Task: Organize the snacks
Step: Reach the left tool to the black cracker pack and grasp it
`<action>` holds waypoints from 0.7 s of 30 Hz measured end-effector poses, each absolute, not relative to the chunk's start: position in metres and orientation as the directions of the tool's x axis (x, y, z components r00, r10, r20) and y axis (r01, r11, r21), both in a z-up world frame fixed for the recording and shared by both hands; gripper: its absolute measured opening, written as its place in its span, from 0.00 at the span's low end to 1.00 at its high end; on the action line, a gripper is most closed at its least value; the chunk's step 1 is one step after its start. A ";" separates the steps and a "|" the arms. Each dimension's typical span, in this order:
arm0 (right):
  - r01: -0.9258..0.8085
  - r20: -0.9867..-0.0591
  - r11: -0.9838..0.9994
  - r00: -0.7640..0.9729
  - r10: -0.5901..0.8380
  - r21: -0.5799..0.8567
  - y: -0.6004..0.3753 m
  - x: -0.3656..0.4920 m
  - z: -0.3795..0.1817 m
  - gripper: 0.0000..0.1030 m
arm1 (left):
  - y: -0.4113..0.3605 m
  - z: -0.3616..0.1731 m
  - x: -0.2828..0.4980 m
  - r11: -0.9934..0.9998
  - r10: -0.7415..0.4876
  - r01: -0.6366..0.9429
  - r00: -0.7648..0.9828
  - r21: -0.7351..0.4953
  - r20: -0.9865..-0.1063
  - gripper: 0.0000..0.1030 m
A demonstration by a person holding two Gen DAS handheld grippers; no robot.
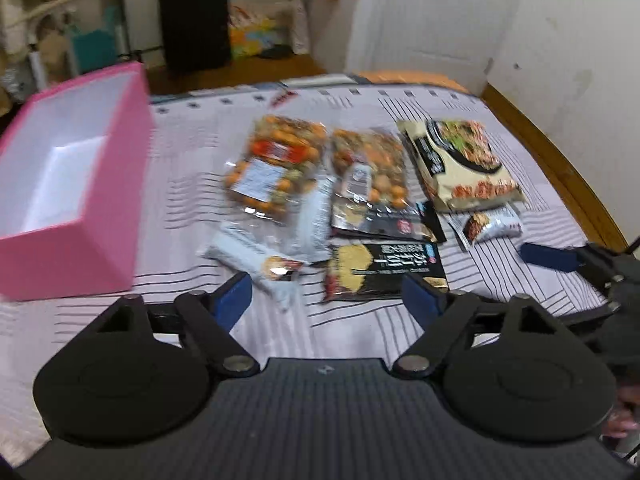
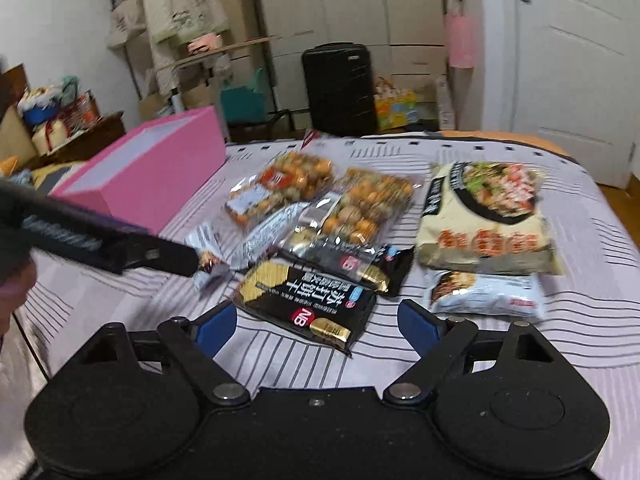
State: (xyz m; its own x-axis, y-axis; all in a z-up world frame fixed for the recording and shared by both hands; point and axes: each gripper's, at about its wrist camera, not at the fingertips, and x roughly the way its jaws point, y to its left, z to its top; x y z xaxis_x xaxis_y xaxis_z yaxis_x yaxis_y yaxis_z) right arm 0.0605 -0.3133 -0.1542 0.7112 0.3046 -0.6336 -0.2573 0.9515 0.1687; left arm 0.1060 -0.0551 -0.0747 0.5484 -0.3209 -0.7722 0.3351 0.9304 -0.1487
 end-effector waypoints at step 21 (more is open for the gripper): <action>-0.287 -0.669 0.952 0.688 0.281 0.105 -0.293 0.099 -0.210 0.86 | -0.072 -0.160 0.177 0.882 -0.452 0.309 0.336 -0.357 -0.826 0.44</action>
